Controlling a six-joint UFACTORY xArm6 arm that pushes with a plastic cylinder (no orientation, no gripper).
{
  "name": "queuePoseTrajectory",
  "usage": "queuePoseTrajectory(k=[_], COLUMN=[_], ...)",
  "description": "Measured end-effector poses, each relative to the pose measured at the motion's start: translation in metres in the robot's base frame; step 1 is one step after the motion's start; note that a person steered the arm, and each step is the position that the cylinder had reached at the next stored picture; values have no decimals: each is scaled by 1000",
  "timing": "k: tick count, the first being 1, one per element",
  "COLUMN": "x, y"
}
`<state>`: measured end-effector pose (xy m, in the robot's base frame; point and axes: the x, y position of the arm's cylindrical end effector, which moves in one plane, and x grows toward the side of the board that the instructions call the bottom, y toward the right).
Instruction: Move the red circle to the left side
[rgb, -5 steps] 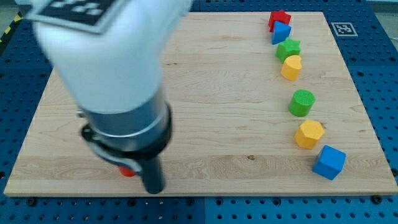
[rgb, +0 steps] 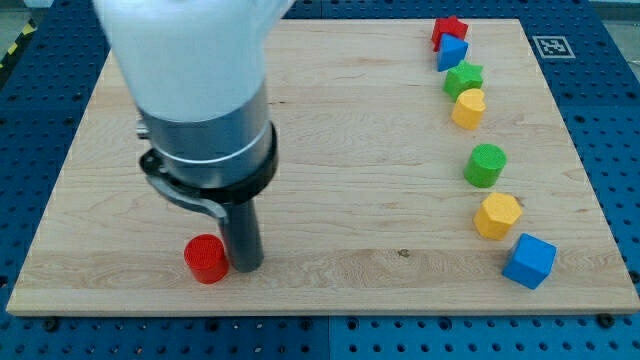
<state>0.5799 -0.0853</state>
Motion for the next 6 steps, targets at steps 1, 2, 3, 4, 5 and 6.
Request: queuePoseTrajectory(k=[1, 2, 3, 4, 5, 6], x=[0, 0, 0, 0, 0, 0], y=[-18, -29, -48, -58, -66, -79])
